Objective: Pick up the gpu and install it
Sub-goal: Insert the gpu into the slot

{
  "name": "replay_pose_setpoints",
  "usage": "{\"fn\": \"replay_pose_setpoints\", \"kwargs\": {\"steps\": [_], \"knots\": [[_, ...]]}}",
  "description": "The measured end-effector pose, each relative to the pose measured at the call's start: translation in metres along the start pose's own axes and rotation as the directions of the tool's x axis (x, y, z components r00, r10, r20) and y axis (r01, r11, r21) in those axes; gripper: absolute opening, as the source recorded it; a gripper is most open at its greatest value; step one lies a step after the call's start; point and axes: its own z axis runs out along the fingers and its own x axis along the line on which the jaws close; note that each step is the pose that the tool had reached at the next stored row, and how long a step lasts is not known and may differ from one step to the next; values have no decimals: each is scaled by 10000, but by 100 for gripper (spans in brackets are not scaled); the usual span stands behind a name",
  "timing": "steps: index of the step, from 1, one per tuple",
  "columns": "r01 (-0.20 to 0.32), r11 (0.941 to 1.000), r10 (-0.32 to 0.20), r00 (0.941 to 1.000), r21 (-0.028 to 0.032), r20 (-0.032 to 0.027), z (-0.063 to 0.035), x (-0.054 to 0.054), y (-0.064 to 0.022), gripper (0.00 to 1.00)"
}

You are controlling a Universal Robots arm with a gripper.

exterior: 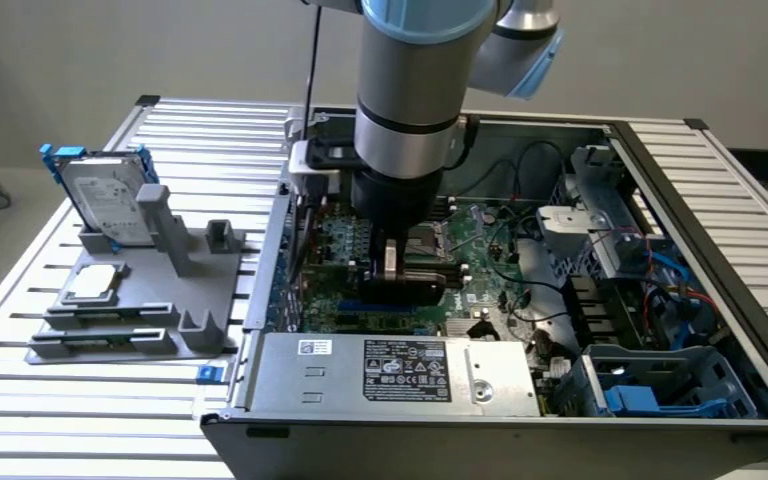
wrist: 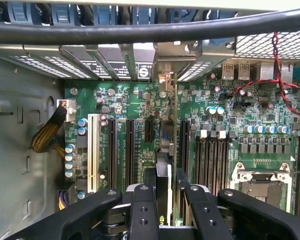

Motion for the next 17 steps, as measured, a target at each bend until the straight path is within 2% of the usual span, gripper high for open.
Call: {"fn": "replay_pose_setpoints", "kwargs": {"steps": [12, 17], "knots": [[-1, 10000, 1, 10000, -4, -21, 37, 2, 0, 27], [-3, 10000, 3, 10000, -40, -17, 39, 1, 8, 27]]}}
